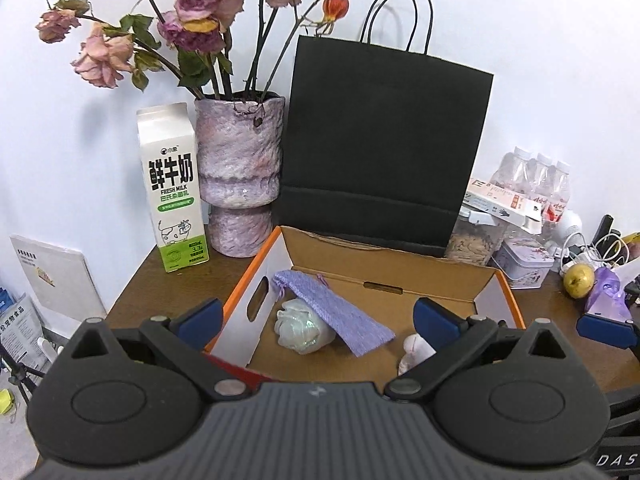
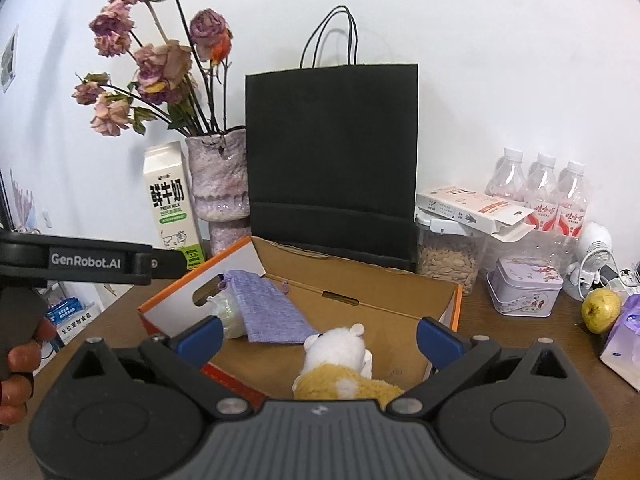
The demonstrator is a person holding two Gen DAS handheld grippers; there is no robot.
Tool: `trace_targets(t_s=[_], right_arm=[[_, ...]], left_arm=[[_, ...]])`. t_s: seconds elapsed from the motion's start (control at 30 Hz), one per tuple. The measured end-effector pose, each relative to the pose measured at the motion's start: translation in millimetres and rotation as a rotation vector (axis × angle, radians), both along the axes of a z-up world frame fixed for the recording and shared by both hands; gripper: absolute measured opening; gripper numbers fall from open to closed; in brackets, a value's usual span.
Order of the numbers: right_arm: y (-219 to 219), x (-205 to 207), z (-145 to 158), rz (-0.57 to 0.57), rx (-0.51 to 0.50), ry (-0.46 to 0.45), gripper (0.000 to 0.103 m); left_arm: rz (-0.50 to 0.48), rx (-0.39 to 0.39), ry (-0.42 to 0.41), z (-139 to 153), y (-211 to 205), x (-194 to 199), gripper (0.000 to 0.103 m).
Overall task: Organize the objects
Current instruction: 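Open both grippers to drop the pouch and plush toy into the box, then withdraw both tools from the box back toward the remaining items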
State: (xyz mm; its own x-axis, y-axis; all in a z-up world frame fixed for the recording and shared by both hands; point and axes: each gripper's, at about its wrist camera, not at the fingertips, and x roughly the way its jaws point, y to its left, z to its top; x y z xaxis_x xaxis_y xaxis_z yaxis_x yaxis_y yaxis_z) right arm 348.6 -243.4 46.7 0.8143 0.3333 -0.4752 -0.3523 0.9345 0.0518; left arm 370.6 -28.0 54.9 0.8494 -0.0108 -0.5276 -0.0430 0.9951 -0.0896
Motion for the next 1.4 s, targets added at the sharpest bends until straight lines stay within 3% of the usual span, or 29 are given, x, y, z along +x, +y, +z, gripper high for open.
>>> trace_targets(t_s=[0.57, 1.4], right_arm=[[-11.0, -69.8, 12.1, 0.011, 0.001, -0.031, 0.103], [-25.1, -171.3, -4.3, 0.045, -0.021, -0.043, 0.103]], left_arm=[[-0.001, 0.005, -0.028, 14.1, -2.1, -69.6, 0.103], [-0.015, 0.011, -0.035, 2.8, -4.5, -175.9, 0.103]])
